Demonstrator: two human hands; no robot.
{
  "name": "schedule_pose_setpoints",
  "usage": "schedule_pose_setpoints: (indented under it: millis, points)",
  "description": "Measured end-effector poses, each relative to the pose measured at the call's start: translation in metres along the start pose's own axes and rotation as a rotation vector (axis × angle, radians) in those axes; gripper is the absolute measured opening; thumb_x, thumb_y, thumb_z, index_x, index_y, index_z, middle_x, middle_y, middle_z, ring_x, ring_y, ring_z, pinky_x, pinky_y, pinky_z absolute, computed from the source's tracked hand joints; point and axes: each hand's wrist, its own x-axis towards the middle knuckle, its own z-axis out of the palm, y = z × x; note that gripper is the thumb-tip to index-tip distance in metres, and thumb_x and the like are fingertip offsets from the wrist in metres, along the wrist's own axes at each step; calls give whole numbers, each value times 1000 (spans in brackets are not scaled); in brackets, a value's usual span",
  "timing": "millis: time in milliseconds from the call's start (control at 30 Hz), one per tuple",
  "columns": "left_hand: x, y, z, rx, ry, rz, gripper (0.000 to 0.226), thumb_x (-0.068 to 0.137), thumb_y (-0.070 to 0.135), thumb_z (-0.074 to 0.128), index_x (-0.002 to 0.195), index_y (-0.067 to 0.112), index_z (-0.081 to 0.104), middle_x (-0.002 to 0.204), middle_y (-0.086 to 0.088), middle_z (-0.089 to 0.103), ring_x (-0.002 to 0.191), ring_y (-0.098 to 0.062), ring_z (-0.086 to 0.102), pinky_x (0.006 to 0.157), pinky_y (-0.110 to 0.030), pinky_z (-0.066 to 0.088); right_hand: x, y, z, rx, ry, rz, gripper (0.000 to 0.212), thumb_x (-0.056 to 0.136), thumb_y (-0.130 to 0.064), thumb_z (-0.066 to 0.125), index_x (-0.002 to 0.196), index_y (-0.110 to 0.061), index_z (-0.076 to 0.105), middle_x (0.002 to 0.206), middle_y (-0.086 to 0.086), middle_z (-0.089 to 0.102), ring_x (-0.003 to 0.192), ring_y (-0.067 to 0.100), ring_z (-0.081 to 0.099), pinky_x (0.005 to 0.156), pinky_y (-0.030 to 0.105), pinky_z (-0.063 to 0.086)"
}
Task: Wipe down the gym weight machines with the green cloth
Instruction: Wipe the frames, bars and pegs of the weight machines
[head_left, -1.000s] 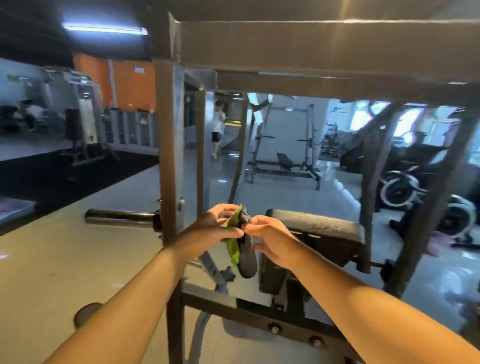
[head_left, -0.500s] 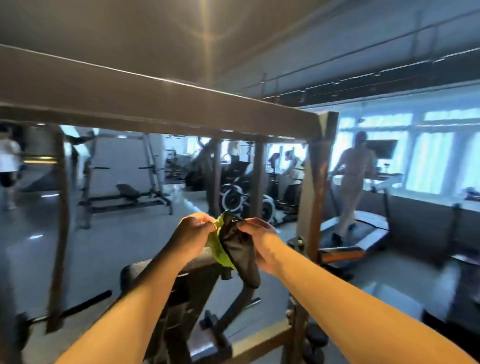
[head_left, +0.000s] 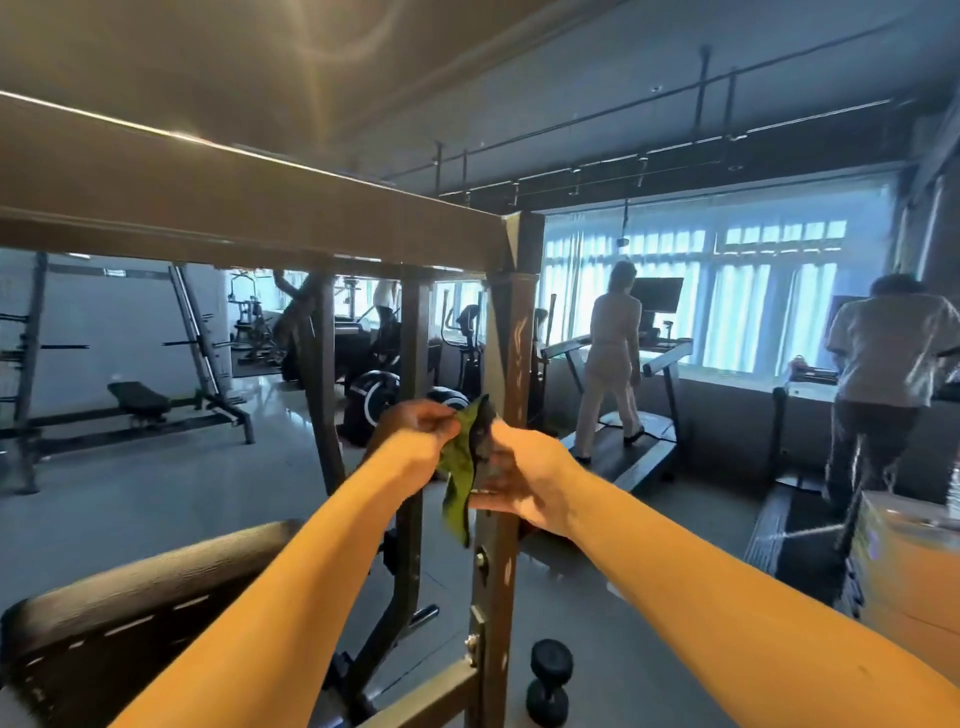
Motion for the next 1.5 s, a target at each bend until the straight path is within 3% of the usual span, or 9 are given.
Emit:
schedule_pose_setpoints:
  millis: [267,400,567,700,867,967,1100,1167,1500]
  points:
    - [44,23,65,21,34,11,21,99,12,65,118,12,72,110,-2,69,98,-21,66,72,-22,57,51,-37,-60,-25,231,-268,22,92,-20,74,109,-7,76,101,13,78,96,31,75,90,52,60]
    - [71,12,71,46,150,111,13,99,19,65,107,14,74,104,-8,73,94,-17,66,84,-27,50,78,-73,-78,-236,445,-430,18,90,-29,74,80,-14,72,70,-5,67,57,7,64,63,30,53]
    - [109,-3,75,-28,206,98,28,92,26,74,113,8,70,110,-12,73,99,-29,70,87,-39,54,97,-110,-64,-435,633,-695,38,96,-19,68,133,-12,63,130,0,57,112,12,57,88,23,48]
    - [124,-3,75,-108,115,124,27,92,29,75,115,15,71,113,1,71,105,-20,69,97,-41,56,115,-121,-40,-456,726,-918,20,89,-6,72,108,-14,75,115,4,65,105,17,65,93,28,56]
    - [136,-12,74,-181,77,155,20,92,21,75,111,14,73,110,-1,73,102,-16,68,84,-21,54,132,-109,-25,-523,809,-1042,13,85,-16,82,92,-8,75,100,2,62,84,8,60,72,4,44]
    - [137,-20,71,-265,33,172,18,88,17,79,104,23,72,106,-2,74,102,-20,70,92,-37,57,137,-96,-28,-540,870,-1036,7,85,-9,80,86,-7,73,95,3,61,77,6,57,75,15,51]
    - [133,-21,70,-346,-17,210,24,87,6,78,97,26,68,100,-3,73,94,-15,69,86,-31,56,122,-42,-32,-891,896,-950,15,96,-12,61,82,-8,62,83,1,56,75,12,53,68,12,45]
    - [133,-24,69,-329,-25,221,25,87,9,79,101,26,67,107,-4,72,101,-18,68,91,-34,55,117,-36,-32,-770,913,-922,22,95,-2,49,75,-9,51,74,3,52,70,16,51,63,19,45]
    - [144,-44,73,-171,-25,228,40,88,29,80,124,26,64,123,7,66,114,-11,61,100,-43,54,143,-92,-26,-763,846,-1228,19,92,5,66,106,-6,72,107,9,59,98,18,60,87,25,55]
